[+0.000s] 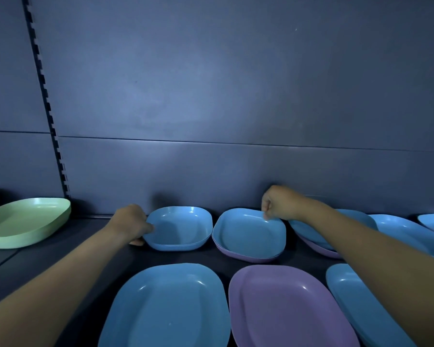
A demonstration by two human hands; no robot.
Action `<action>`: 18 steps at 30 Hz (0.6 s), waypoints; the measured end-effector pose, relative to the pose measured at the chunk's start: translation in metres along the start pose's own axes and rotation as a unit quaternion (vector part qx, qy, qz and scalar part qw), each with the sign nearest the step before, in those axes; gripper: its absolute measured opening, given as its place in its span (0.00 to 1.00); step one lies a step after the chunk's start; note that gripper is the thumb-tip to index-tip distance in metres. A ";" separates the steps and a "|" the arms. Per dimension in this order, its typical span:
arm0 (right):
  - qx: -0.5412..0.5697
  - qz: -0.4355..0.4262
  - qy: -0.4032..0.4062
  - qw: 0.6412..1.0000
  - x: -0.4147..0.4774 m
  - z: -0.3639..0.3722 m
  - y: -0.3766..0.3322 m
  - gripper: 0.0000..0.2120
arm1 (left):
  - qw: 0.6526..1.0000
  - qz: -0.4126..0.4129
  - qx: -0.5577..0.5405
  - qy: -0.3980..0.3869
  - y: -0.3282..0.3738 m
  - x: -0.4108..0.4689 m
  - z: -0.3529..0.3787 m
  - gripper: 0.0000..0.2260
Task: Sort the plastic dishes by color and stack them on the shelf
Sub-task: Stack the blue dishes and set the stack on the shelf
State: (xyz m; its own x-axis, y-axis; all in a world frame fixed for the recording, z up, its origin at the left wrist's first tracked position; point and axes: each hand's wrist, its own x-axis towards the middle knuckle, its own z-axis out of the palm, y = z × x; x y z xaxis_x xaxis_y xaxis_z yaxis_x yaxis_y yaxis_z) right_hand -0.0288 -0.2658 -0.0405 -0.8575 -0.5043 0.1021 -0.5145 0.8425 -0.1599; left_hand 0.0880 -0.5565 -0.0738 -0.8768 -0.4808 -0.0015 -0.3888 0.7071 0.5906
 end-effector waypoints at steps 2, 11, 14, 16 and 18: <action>0.031 0.005 0.032 0.999 -0.003 -0.002 -0.002 0.07 | 0.999 -0.002 -0.033 0.006 -0.001 -0.003 -0.001 0.15; 0.263 0.054 0.120 0.956 -0.018 -0.021 -0.008 0.03 | 0.995 0.011 -0.083 0.049 -0.002 -0.019 -0.024 0.16; 0.343 0.080 0.156 0.923 -0.026 -0.029 -0.013 0.04 | 0.993 0.021 -0.099 0.065 -0.001 -0.028 -0.037 0.16; 0.385 0.100 0.178 0.900 -0.033 -0.034 -0.019 0.04 | 0.991 0.036 -0.103 0.083 0.001 -0.034 -0.046 0.15; 0.416 0.111 0.188 0.883 -0.042 -0.039 -0.024 0.05 | 0.987 0.053 -0.112 0.105 0.004 -0.040 -0.054 0.15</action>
State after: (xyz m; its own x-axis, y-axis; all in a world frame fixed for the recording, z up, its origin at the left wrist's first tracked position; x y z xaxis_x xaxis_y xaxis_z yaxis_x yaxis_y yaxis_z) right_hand 0.0194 -0.2573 -0.0025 -0.9561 -0.1136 0.2703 -0.2930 0.4033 -0.8669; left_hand 0.1372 -0.5630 -0.0278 -0.8219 -0.5236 0.2243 -0.2046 0.6388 0.7417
